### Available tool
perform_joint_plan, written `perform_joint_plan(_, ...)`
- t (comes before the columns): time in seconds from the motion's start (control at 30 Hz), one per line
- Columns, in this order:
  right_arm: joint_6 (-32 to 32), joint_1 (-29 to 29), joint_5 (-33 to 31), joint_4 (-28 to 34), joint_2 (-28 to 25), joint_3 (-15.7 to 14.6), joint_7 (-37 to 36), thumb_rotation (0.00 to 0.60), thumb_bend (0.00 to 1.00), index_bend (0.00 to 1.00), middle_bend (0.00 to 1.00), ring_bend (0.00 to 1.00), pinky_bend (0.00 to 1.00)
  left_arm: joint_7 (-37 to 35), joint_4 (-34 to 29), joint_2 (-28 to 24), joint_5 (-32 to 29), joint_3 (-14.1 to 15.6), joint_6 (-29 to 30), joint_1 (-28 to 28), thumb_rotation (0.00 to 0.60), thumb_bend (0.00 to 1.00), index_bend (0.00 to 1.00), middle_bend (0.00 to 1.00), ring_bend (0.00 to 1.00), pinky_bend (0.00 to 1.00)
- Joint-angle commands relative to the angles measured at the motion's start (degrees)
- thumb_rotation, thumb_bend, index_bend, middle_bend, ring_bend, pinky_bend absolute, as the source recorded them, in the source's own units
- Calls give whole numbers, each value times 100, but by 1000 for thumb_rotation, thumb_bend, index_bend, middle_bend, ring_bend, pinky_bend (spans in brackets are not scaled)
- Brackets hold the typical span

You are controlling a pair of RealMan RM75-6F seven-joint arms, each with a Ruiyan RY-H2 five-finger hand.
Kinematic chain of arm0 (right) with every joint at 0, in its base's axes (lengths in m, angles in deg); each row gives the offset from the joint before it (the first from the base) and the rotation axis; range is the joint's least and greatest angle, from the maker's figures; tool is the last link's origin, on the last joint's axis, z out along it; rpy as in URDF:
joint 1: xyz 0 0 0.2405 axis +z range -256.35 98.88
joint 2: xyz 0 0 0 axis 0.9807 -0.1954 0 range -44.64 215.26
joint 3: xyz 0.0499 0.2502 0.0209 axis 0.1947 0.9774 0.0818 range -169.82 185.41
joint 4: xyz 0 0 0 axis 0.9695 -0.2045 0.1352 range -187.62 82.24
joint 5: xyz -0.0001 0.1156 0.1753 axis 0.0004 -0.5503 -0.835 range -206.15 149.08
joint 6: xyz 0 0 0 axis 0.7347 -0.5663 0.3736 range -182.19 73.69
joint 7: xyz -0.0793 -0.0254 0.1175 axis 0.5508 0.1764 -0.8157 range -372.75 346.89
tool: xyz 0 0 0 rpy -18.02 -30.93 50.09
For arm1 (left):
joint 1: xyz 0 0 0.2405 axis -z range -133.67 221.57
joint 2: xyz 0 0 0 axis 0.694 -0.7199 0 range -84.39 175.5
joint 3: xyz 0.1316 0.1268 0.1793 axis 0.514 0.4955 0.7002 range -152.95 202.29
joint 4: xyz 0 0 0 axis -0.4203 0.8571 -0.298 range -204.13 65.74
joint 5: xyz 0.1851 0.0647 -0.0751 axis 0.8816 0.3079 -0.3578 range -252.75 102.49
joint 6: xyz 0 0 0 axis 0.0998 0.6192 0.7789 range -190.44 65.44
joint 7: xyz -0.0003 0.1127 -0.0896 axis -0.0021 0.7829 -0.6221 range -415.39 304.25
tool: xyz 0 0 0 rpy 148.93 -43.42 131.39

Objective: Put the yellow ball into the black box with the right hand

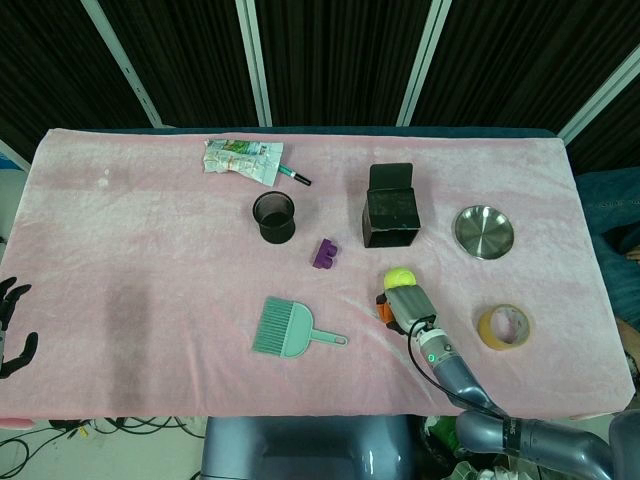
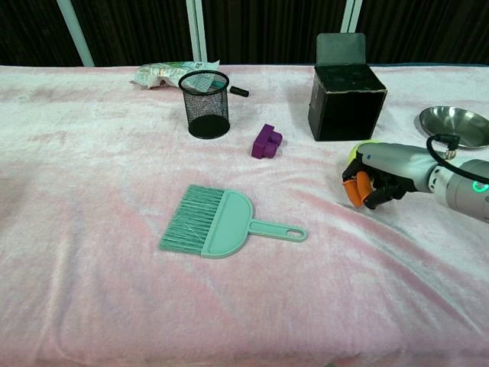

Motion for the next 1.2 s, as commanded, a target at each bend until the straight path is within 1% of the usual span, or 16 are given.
perform_joint_plan(0.03, 133, 198, -124, -262, 74, 93, 48, 600, 844, 1000, 891, 983, 1000, -7, 3, -5, -24, -14, -5, 3, 600, 428, 157, 70, 40, 0)
perform_joint_plan(0.3, 290, 468, -252, -572, 117, 193, 52, 600, 841, 1000, 891, 983, 1000, 29, 8, 3, -43, -18, -28, 18, 600, 428, 158, 69, 40, 0)
perform_joint_plan(0.47, 713, 813, -426, -1233, 279, 313, -84, 600, 831, 1000, 891, 983, 1000, 51, 9, 8, -62, -34, -1, 12, 600, 428, 157, 69, 40, 0)
perform_joint_plan(0.8, 1098, 1154, -357, -2197, 494, 484, -617, 600, 830, 1000, 891, 983, 1000, 81, 10, 18, -58, -33, 21, 5, 600, 428, 157, 69, 40, 0)
perform_joint_plan(0.97, 1190, 1211, -253, -2379, 508, 498, -874, 600, 829, 1000, 890, 982, 1000, 116, 10, 34, -48, -18, 3, 13, 600, 428, 157, 70, 40, 0)
perform_joint_plan(1.2, 1189, 1334, -68, -2786, 715, 512, -1159, 600, 830, 1000, 890, 982, 1000, 106, 6, 33, -56, -30, 27, 5, 600, 429, 157, 69, 40, 0)
